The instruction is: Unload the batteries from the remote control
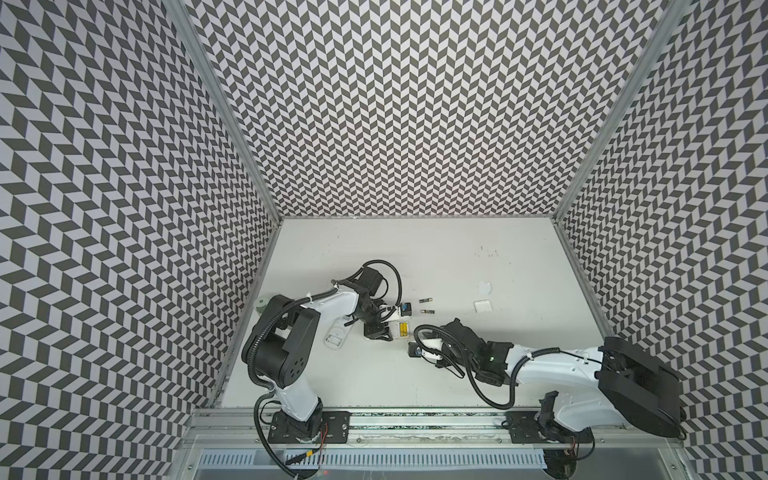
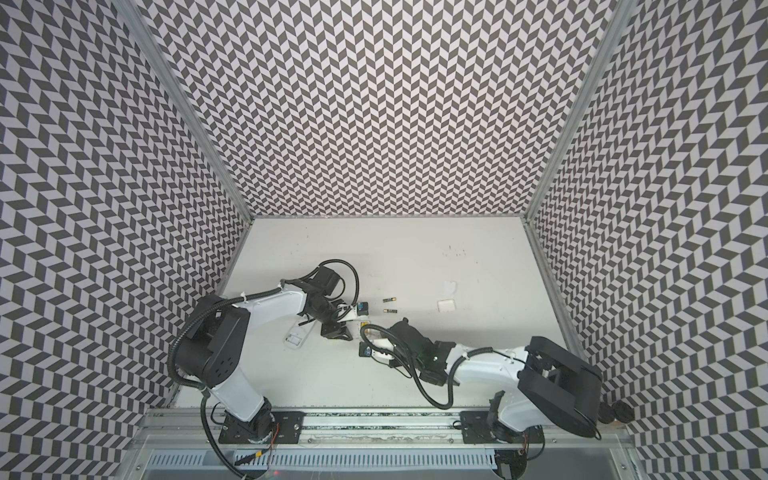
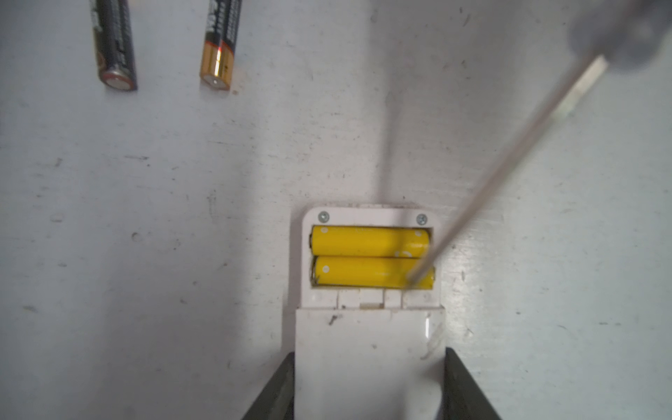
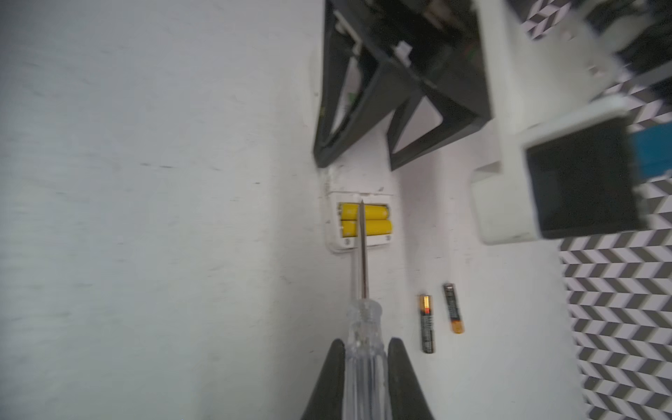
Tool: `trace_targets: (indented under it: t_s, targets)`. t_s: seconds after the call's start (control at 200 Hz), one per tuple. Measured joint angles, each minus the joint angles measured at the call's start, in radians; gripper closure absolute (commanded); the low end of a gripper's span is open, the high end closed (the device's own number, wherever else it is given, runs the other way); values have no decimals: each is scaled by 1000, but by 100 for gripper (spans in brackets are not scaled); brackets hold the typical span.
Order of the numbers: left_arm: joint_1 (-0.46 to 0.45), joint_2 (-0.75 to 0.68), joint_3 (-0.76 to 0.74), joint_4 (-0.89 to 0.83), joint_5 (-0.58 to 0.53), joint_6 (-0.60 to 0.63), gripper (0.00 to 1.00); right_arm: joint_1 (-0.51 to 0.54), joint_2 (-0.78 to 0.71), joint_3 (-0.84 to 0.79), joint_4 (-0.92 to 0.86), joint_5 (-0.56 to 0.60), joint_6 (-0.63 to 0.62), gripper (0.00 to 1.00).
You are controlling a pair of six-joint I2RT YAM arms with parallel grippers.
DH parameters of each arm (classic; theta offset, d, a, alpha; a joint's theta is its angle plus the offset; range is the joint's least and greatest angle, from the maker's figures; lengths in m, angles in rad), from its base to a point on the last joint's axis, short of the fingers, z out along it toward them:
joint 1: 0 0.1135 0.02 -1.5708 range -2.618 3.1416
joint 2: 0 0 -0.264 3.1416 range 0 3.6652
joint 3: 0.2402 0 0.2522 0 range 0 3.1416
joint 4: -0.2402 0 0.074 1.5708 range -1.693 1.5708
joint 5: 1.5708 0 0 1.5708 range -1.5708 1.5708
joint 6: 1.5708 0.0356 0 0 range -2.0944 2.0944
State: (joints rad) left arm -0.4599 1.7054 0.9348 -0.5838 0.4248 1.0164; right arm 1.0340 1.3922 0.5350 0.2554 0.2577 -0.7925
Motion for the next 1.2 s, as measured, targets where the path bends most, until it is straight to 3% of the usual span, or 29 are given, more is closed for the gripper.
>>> trace_targets:
  t_s: [0.17, 0.365, 0.611, 0.796, 1.001, 1.202]
  targets:
    - [0, 0, -1, 1, 1, 2, 58, -29, -24, 5, 136, 119, 0, 100]
    - [0, 0, -2, 3, 2, 3, 58, -29, -34, 4, 159, 124, 1, 100]
    - [0, 0, -2, 3, 2, 3, 58, -79, -57, 60, -86, -145, 15, 100]
    - [0, 0, -1, 3, 3, 3, 58, -109, -57, 117, -249, -275, 10, 100]
    - [0, 0, -1, 3, 3, 3, 58, -116, -29, 140, -311, -360, 7, 100]
    - [0, 0, -1, 3, 3, 3, 58, -116, -2, 148, -324, -370, 8, 100]
